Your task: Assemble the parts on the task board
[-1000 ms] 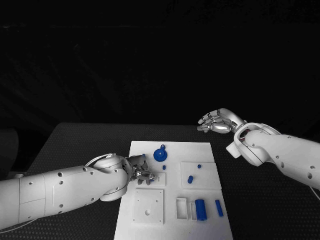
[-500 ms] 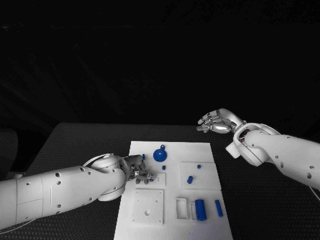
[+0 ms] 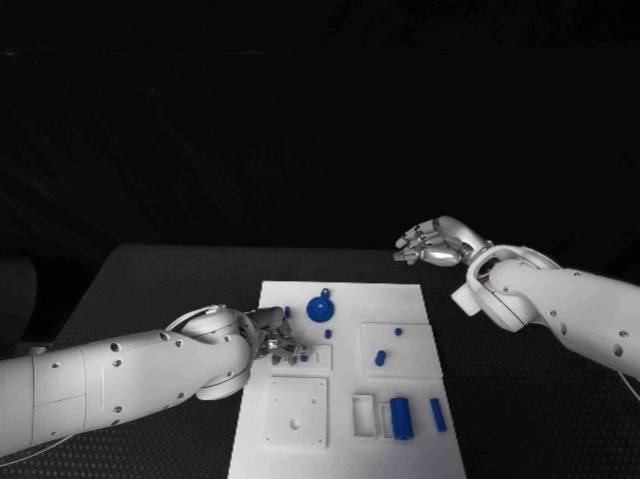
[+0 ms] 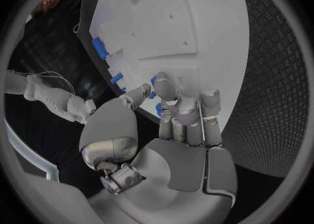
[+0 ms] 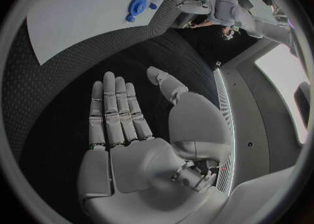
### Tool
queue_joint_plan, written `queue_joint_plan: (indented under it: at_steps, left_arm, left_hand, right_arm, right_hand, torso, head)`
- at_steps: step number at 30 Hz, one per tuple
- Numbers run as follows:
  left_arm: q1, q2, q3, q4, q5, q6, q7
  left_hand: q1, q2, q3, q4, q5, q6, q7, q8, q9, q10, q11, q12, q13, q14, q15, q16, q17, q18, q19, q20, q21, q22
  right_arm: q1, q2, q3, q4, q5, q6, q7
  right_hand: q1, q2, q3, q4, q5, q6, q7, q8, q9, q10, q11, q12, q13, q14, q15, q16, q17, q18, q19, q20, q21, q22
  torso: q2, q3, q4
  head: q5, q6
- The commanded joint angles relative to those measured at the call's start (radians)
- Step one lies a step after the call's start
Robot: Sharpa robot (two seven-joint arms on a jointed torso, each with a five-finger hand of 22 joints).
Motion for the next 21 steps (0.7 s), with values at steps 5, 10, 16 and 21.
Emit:
queue_joint_plan:
  at_steps: [5, 10, 16, 21]
  left_arm:
    - [0.0, -0.009, 0.003, 0.011, 0.029, -0.038, 0.03]
    - [0.0, -0.01, 0.011, 0.011, 0.052, -0.045, 0.036]
    - [0.0, -0.015, 0.061, 0.007, 0.101, -0.047, 0.052]
    - [0.042, -0.026, 0.082, -0.02, 0.177, -0.023, 0.079]
  left_hand:
    - [0.008, -0.029, 0.003, 0.028, -0.004, -0.009, 0.002, 0.005, 0.003, 0.002, 0.003, -0.005, -0.001, 0.0, -0.004, -0.004, 0.001, 0.011, 0.006, -0.137, -0.003, 0.0]
    - [0.02, -0.039, 0.004, 0.035, -0.004, -0.014, 0.003, 0.003, 0.004, 0.001, 0.004, -0.007, -0.002, -0.001, -0.003, -0.006, -0.001, 0.011, 0.005, -0.136, -0.004, 0.0]
    - [0.043, -0.051, -0.001, 0.045, -0.004, -0.032, 0.008, -0.007, 0.001, -0.008, 0.008, -0.022, -0.01, -0.01, 0.001, -0.02, -0.007, 0.01, -0.001, -0.134, -0.009, -0.003]
    - [0.106, -0.036, -0.015, 0.017, -0.004, -0.086, 0.029, -0.032, -0.007, -0.049, 0.026, -0.075, -0.035, -0.048, 0.019, -0.077, -0.031, -0.001, -0.033, -0.123, -0.04, -0.016]
  right_arm:
    - [-0.001, 0.0, 0.0, 0.0, -0.005, 0.009, 0.012]
    - [-0.001, 0.0, 0.0, -0.001, -0.005, 0.008, 0.013]
    - [-0.002, -0.001, 0.0, -0.004, -0.004, 0.009, 0.015]
    - [-0.003, 0.0, 0.0, -0.011, -0.003, 0.009, 0.015]
  right_hand:
    - [-0.006, -0.002, -0.006, 0.002, 0.006, -0.008, 0.002, 0.006, -0.002, 0.006, 0.005, -0.001, -0.002, -0.005, 0.002, -0.006, 0.001, -0.01, -0.004, 0.0, -0.005, 0.001]
    - [-0.007, -0.002, -0.007, 0.002, 0.006, -0.009, 0.002, 0.006, -0.002, 0.005, 0.005, -0.001, -0.002, -0.006, 0.003, -0.006, 0.002, -0.01, -0.005, 0.0, -0.006, 0.001]
    - [-0.008, -0.002, -0.007, 0.003, 0.007, -0.009, 0.002, 0.006, -0.002, 0.005, 0.005, -0.001, -0.003, -0.006, 0.003, -0.007, 0.002, -0.01, -0.005, 0.0, -0.006, 0.002]
    - [-0.008, -0.002, -0.007, 0.003, 0.007, -0.009, 0.002, 0.006, -0.002, 0.006, 0.005, -0.001, -0.003, -0.006, 0.003, -0.007, 0.002, -0.01, -0.005, 0.0, -0.006, 0.002]
  torso:
    - [-0.001, 0.0002, -0.0002]
    - [0.0, -0.0003, -0.0004]
    - [0.0, -0.0004, 0.0001]
    - [0.0, 0.0006, -0.0011]
  head:
    - [0.002, 0.005]
    - [0.0, 0.004]
    - [-0.002, 0.008]
    - [-0.001, 0.009]
